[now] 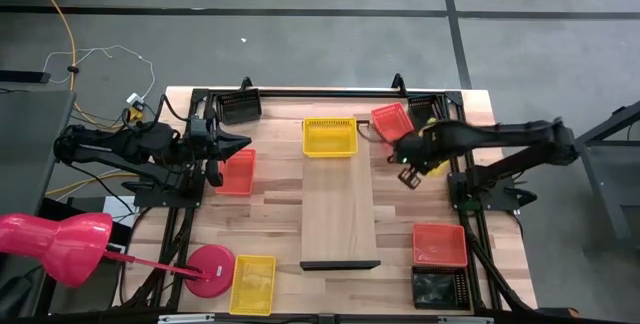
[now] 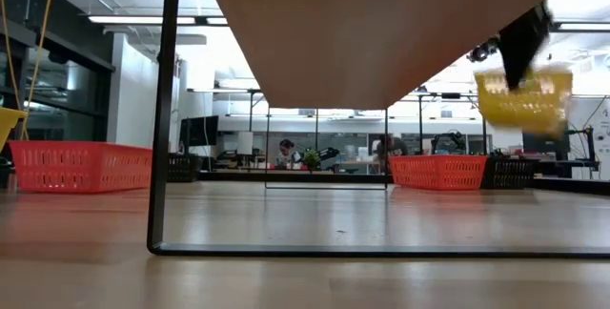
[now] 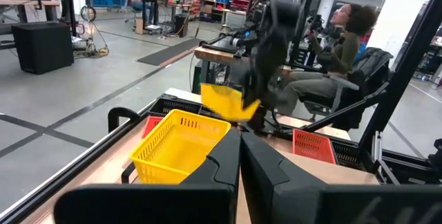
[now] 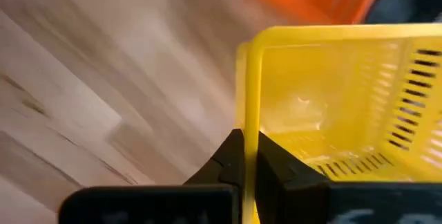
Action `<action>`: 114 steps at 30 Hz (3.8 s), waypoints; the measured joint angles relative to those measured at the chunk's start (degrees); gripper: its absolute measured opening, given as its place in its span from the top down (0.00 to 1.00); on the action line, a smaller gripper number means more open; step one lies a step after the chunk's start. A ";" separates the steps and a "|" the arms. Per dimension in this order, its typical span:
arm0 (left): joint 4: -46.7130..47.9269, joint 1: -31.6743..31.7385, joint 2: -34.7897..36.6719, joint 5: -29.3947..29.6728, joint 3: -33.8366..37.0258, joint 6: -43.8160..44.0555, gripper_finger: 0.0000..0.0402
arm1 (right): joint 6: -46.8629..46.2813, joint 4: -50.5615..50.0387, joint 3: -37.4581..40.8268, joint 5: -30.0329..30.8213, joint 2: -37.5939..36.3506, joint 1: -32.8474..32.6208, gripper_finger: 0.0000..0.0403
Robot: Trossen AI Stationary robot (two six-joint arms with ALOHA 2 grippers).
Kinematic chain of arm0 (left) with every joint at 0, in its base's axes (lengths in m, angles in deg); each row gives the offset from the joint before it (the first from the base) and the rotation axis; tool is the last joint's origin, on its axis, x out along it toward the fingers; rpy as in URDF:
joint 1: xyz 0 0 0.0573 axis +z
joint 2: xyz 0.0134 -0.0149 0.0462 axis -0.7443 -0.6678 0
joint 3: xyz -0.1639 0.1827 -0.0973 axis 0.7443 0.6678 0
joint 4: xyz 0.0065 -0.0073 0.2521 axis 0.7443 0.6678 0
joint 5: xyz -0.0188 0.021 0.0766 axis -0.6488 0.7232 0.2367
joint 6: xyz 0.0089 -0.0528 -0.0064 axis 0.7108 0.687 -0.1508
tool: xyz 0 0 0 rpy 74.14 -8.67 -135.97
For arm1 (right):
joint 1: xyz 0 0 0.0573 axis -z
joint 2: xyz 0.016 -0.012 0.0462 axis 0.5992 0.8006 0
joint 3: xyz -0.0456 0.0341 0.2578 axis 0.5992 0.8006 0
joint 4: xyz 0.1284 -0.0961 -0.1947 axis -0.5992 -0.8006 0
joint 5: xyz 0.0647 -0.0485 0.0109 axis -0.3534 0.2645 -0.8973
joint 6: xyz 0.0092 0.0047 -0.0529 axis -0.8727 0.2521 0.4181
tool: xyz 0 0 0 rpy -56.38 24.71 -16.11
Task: Stack baskets on shelf by color
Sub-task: Stack the top yellow bin on top of the yellow bin on the shelf
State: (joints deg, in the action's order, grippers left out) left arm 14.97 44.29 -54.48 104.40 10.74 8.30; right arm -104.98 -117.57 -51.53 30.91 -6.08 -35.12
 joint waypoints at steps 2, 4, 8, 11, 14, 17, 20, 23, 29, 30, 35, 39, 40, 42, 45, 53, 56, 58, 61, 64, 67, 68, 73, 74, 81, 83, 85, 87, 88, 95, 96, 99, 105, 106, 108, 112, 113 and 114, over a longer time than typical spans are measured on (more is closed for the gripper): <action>0.00 0.01 0.00 0.00 0.00 0.00 1.00 | -0.58 -2.03 -7.03 2.17 0.02 0.02 0.99; 0.00 0.00 0.02 0.00 0.00 0.00 1.00 | -0.69 -2.53 -13.39 3.95 0.22 0.02 1.00; 0.00 0.01 0.01 0.00 0.00 0.00 1.00 | 4.85 -0.52 -24.00 6.31 1.79 -0.22 1.00; 0.00 0.01 0.00 0.00 0.00 0.00 1.00 | 18.54 5.05 -30.02 6.78 3.77 -1.95 1.00; 0.00 0.00 0.00 0.00 0.00 0.00 1.00 | 37.06 9.49 -35.61 3.48 7.09 -3.80 1.00; 0.00 0.00 0.00 -0.01 -0.01 0.00 1.00 | 56.42 10.74 -41.01 -2.29 11.50 -4.75 1.00; -0.02 0.00 0.00 -0.11 -0.02 0.02 1.00 | 72.93 9.61 -45.87 -5.97 16.51 -5.12 1.00; 0.00 0.02 0.00 -0.15 -0.02 0.02 1.00 | 83.36 7.34 -50.65 -5.86 21.49 -4.87 1.00; 0.00 0.02 0.01 -0.13 -0.02 0.02 1.00 | 101.59 -4.67 -59.40 0.09 30.67 -3.57 1.00; 0.00 0.02 0.00 -0.13 -0.01 0.04 1.00 | 104.20 -6.73 -60.39 1.41 31.98 -3.36 1.00; -0.02 0.02 0.00 -0.11 -0.02 0.22 1.00 | 114.11 -10.15 -62.16 7.71 36.34 -2.48 1.00; -0.02 0.02 0.00 -0.07 -0.02 0.22 1.00 | 118.15 -8.94 -62.14 9.00 36.68 -1.72 1.00; -0.02 0.00 0.02 -0.07 -0.02 0.32 1.00 | 118.32 -8.88 -61.77 9.36 36.63 -1.58 1.00; -0.02 0.00 0.00 0.03 -0.02 1.38 1.00 | 118.30 -9.54 -61.01 9.66 36.64 -1.27 1.00; -0.02 0.01 0.00 0.04 -0.02 1.68 1.00 | 117.89 -10.29 -59.47 8.41 36.59 -0.90 1.00; -0.02 0.00 0.00 0.04 -0.02 1.70 1.00 | 118.12 -9.56 -54.71 9.70 36.65 -0.52 1.00; -0.02 0.02 0.00 0.04 -0.02 1.70 1.00 | 117.19 -8.36 -54.31 9.27 36.65 -0.18 1.00; -0.02 0.00 0.00 0.04 -0.02 1.73 1.00 | 114.77 -7.51 -54.31 8.62 36.65 0.10 1.00; -0.02 0.02 0.01 0.04 -0.02 1.73 1.00 | 112.81 -7.24 -54.31 8.49 36.65 0.39 1.00; -0.02 0.01 0.00 0.03 -0.02 1.73 1.00 | 111.46 -7.23 -54.31 7.98 36.65 0.59 1.00; -0.02 0.02 0.00 0.04 -0.02 1.71 1.00 | 111.45 -7.25 -54.31 5.95 36.65 0.61 0.99; -0.02 0.02 0.00 0.04 -0.02 1.71 1.00 | 111.22 -7.23 -54.31 5.49 36.65 0.58 0.98; -0.02 0.02 0.02 0.04 -0.02 1.70 1.00 | 106.54 -6.95 -54.31 3.79 36.65 0.56 0.94; -0.02 0.02 0.02 0.04 -0.02 1.70 1.00 | 106.04 -6.91 -54.31 3.86 36.65 0.55 0.93; -0.02 0.02 0.00 0.02 -0.02 1.62 1.00 | 102.21 -6.40 -54.31 3.84 36.65 0.54 0.80; -0.02 0.02 0.00 0.02 -0.02 1.57 1.00 | 102.02 -6.40 -54.31 3.99 36.65 0.54 0.75; -0.02 0.02 0.00 0.02 -0.02 1.58 1.00 | 101.99 -6.38 -54.31 4.80 36.47 0.54 0.70; -0.02 0.02 0.00 0.03 -0.02 1.55 1.00 | 101.73 -6.23 -54.31 5.66 36.03 0.41 0.67; -0.02 0.02 0.02 0.02 -0.02 1.55 1.00 | 101.27 -6.21 -54.31 6.36 35.74 0.31 0.65; -0.02 0.02 0.02 0.03 -0.02 1.54 1.00 | 97.50 -6.44 -54.34 6.84 33.05 0.13 0.61; -0.02 0.00 0.00 0.02 -0.02 1.53 1.00 | 96.75 -6.42 -54.34 6.45 32.58 0.13 0.61; -0.02 0.00 0.00 0.02 -0.02 1.53 1.00 | 92.59 -6.45 -54.34 6.03 30.79 0.14 0.61; -0.02 0.00 0.00 0.02 -0.02 1.53 1.00 | 70.27 -7.47 -54.38 -3.46 27.35 1.26 0.65; -0.02 0.02 0.00 0.02 -0.02 1.53 1.00 | 65.90 -8.19 -54.38 -5.50 27.25 1.51 0.68; -0.02 0.00 0.00 0.02 -0.02 1.53 1.00 | 58.41 -9.80 -54.37 -10.11 27.15 1.75 0.76; -0.02 0.02 0.00 0.02 -0.01 1.49 1.00 | 53.69 -7.32 -50.90 -16.47 26.27 -1.31 0.97; -0.02 0.02 0.00 0.02 -0.02 1.36 1.00 | 51.88 -5.28 -48.64 -16.89 26.04 -2.38 0.97; -0.02 0.02 0.01 0.02 -0.02 0.88 1.00 | 49.78 -2.48 -45.89 -17.12 25.69 -3.49 0.96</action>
State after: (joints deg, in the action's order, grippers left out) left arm 14.95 44.31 -54.47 104.43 10.72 9.18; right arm -55.20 -120.05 -97.41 13.78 19.61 -38.61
